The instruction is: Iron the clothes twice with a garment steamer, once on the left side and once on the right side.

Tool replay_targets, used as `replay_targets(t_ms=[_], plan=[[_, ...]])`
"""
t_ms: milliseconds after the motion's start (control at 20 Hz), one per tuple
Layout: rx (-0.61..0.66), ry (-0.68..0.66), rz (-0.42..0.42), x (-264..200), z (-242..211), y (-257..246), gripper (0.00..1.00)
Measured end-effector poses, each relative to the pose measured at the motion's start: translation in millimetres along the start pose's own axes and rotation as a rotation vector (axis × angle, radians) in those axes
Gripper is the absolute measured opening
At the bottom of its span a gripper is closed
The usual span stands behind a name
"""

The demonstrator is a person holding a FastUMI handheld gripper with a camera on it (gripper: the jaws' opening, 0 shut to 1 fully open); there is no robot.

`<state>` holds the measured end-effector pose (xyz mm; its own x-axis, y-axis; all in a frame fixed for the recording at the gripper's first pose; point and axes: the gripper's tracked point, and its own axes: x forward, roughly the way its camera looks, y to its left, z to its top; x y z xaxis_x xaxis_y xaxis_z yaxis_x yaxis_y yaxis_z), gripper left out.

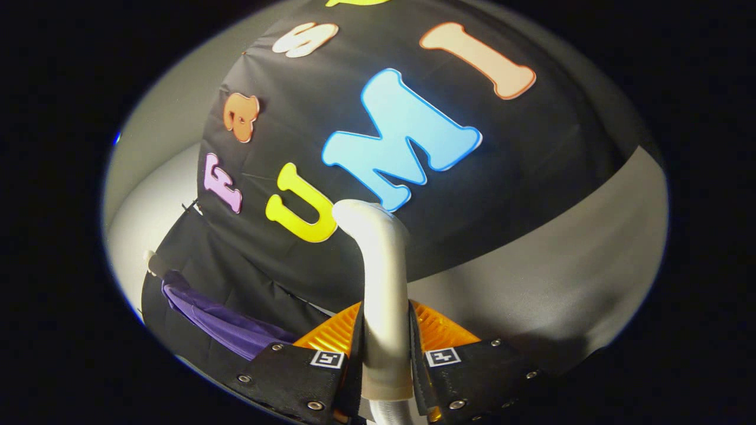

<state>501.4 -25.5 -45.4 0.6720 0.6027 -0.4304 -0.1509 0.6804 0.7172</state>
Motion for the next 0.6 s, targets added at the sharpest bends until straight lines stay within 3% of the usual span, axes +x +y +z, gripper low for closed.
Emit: replay_targets(t_ms=[600], plan=[[-0.375, -0.155, -0.038, -76, -113, 64, 0.35]])
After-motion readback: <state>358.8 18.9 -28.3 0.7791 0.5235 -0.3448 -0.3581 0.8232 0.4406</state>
